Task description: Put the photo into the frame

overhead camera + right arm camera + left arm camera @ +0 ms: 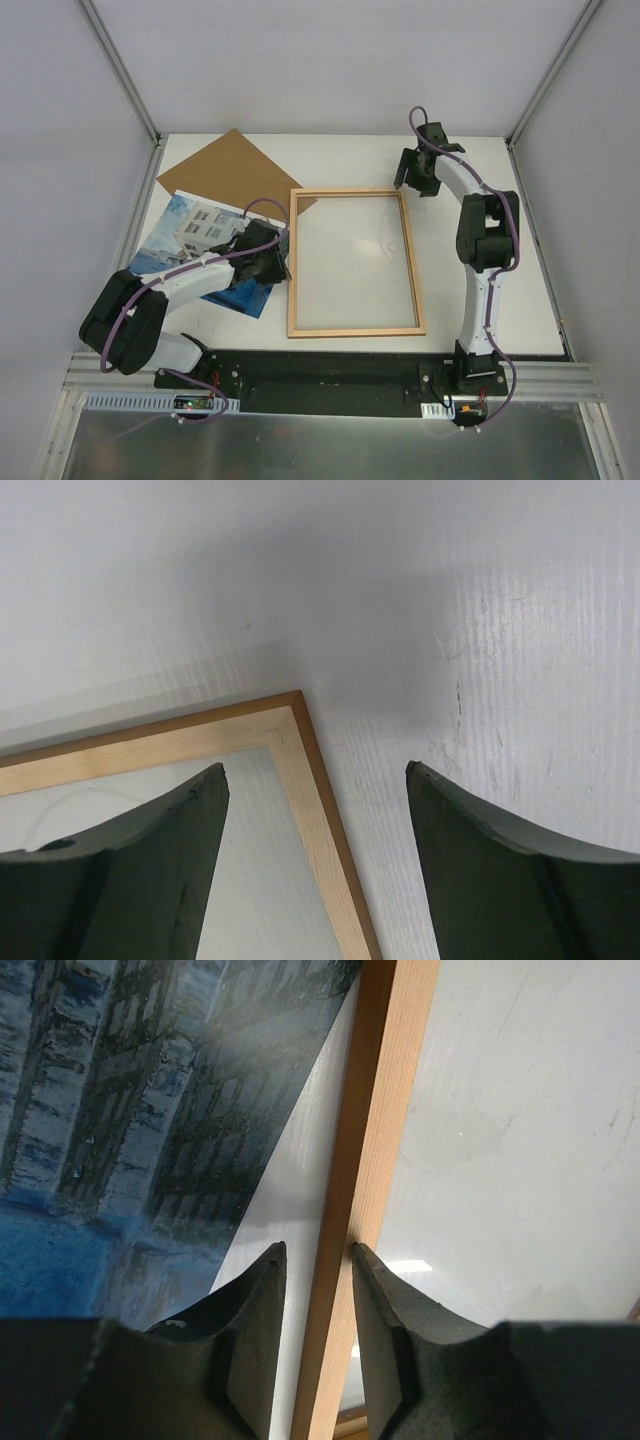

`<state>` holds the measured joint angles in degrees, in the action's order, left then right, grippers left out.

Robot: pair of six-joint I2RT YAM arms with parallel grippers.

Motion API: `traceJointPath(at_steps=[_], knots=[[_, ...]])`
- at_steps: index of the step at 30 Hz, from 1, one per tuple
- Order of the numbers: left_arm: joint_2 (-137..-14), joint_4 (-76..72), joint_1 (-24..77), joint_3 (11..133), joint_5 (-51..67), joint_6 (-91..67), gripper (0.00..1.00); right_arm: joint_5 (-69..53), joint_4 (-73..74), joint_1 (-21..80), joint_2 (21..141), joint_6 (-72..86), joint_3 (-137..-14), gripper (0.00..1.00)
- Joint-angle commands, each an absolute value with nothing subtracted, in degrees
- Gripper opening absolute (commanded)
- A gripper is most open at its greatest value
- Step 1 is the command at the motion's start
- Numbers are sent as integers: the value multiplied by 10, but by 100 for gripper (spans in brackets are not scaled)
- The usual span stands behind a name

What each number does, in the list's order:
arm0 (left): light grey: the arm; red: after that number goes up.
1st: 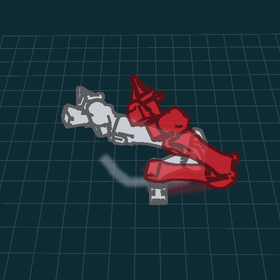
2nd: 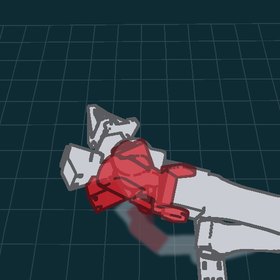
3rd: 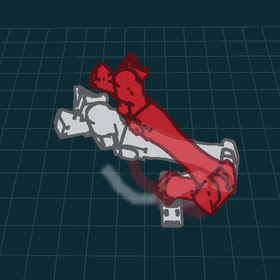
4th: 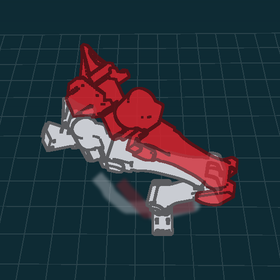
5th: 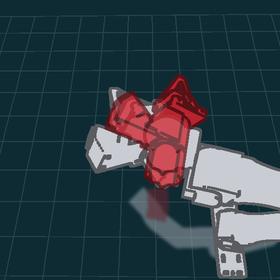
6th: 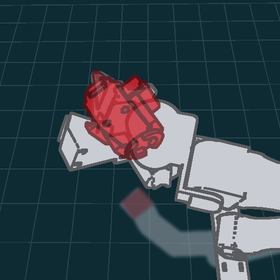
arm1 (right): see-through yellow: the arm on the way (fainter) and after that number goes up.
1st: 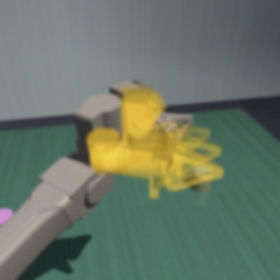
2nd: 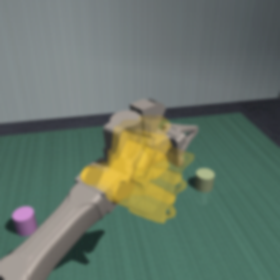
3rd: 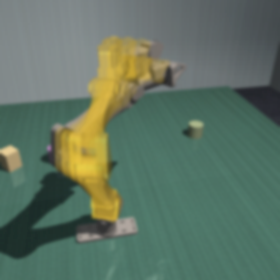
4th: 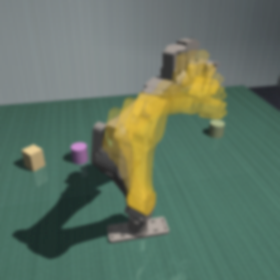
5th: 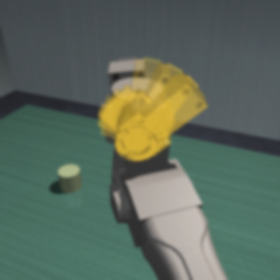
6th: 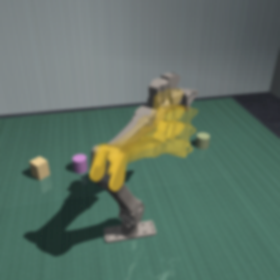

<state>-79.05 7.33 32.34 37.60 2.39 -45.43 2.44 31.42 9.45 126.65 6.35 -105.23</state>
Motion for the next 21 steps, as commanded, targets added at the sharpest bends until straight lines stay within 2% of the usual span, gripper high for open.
traceJointPath(at_steps=[1,21], knots=[[-798,89,335,370,9,-451,31,40,330,102,1281,57,-1085,74],[-830,91,337,388,9,-439,29,89,348,114,1285,62,-1059,72]])
